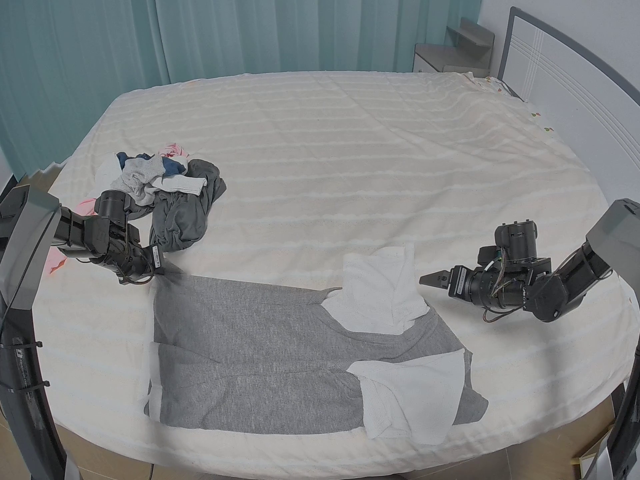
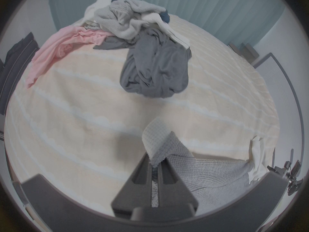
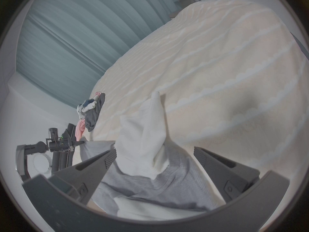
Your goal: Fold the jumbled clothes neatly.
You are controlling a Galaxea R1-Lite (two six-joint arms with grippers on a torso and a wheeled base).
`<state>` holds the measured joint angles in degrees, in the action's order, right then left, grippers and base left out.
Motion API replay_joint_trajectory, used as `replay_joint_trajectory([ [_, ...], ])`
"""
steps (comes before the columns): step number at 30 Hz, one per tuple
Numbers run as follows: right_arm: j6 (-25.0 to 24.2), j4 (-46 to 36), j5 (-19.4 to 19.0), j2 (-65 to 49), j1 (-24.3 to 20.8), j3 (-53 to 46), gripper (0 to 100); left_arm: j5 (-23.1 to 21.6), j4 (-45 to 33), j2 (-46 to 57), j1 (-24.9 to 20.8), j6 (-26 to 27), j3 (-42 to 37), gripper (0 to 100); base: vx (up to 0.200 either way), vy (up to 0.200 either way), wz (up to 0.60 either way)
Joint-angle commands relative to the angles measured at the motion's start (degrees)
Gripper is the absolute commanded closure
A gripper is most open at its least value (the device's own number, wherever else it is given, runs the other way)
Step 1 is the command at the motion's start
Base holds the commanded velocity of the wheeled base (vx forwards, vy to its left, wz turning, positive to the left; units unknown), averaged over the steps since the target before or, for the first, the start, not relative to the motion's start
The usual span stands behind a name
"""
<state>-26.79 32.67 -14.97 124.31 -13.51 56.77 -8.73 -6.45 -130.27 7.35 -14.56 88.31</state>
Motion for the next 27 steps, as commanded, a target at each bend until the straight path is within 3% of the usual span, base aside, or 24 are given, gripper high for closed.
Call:
replay_joint_trajectory([
  [1, 0.96, -2.08, -0.06, 5.59, -1.26, 6.07, 0, 0.47, 0.74, 1.16, 0.3, -1.09, -1.21, 100, 0.0, 0.0, 0.0],
  [7, 0.87, -4.28, 1.0, 9.73, -3.72, 14.16, 0, 0.55, 1.79, 1.25, -0.93, -1.18, -3.05, 100, 0.0, 0.0, 0.0],
  [13, 2.98, -12.63, 5.57, 11.57, -6.18, 21.98, 0, 0.47, 2.67, 1.86, -1.46, -1.18, -4.72, 100, 0.0, 0.0, 0.0],
  [15, 8.34, -17.38, 11.01, 13.07, -6.27, 26.64, 0, 0.47, 3.11, 2.39, -1.73, -1.18, -5.43, 100, 0.0, 0.0, 0.0],
  [17, 11.41, -19.4, 13.48, 13.77, -6.36, 28.57, 0, 0.47, 3.11, 2.65, -1.73, -1.18, -5.43, 100, 0.0, 0.0, 0.0],
  [23, 17.74, -23.88, 18.22, 14.21, -7.41, 32.26, 0, 0.47, 3.11, 2.74, -1.73, -1.18, -5.6, 100, 0.0, 0.0, 0.0],
  [27, 20.03, -24.32, 19.45, 14.65, -8.55, 32.53, 0, 0.47, 3.11, 2.83, -1.73, -1.18, -5.6, 100, 0.0, 0.0, 0.0],
])
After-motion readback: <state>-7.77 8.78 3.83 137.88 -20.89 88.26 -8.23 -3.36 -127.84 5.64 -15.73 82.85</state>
